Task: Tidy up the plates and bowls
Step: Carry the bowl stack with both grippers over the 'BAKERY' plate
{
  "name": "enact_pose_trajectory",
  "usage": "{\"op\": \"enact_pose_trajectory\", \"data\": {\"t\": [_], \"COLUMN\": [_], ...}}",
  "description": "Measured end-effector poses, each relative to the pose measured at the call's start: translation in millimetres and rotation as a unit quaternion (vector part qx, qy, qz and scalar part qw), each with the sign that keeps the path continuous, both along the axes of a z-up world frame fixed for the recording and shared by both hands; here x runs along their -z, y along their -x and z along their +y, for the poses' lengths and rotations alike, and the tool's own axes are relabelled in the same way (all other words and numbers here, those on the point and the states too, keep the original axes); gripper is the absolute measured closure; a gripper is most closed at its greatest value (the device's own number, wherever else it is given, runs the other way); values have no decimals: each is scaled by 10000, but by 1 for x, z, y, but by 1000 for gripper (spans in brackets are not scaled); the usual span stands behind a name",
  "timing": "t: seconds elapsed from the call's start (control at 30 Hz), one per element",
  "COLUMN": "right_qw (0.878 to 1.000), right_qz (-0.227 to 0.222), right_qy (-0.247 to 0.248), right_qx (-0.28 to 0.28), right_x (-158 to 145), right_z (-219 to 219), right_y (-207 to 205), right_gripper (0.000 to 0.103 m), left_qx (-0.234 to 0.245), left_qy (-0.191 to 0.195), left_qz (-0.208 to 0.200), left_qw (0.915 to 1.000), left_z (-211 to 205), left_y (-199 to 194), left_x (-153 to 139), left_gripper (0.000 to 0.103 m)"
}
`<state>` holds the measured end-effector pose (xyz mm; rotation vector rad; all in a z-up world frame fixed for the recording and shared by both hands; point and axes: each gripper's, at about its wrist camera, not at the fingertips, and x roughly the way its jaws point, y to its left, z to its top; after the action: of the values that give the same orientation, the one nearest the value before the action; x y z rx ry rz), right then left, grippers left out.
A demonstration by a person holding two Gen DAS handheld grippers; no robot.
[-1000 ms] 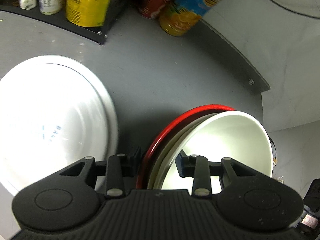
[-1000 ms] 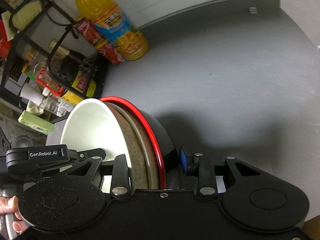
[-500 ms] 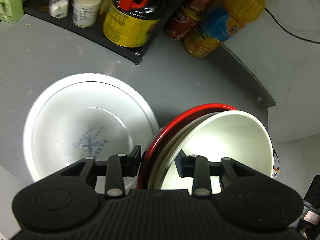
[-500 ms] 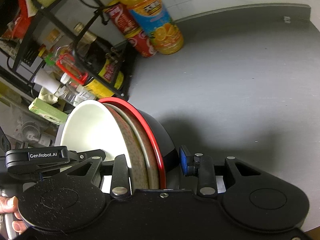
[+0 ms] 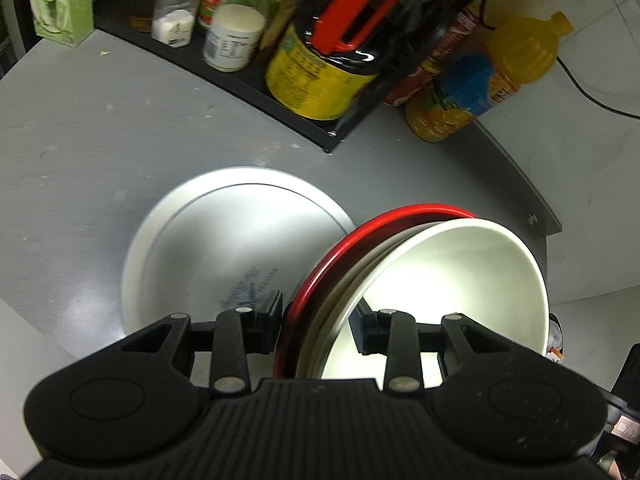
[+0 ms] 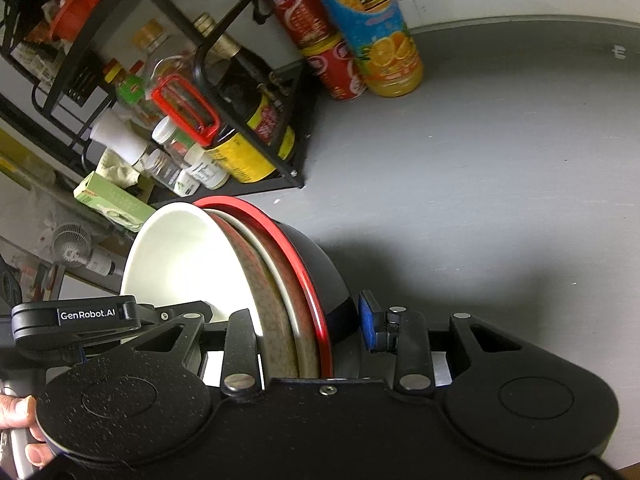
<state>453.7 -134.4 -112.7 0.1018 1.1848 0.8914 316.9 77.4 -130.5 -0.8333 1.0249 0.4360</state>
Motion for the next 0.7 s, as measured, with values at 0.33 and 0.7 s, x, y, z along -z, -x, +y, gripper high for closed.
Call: {"op": "enact_pose_trajectory", "data": {"t": [0.33,0.7], "right_qw": [9999,9994], "right_qz": [75,200], "right_qy": [94,221], "right_qx": [-103,202], "right_x": [6,18], "right_z": [33,49], "right_y": [17,32], "right_gripper": [70,70], "left_qx": [-105,128], "left_qy": [63,155], "left_qz": [113,115], "left_qw": [9999,9997], "left_z": [27,57], "left_y": [20,28], "left_x": [9,17], "left_gripper": [69,69]}}
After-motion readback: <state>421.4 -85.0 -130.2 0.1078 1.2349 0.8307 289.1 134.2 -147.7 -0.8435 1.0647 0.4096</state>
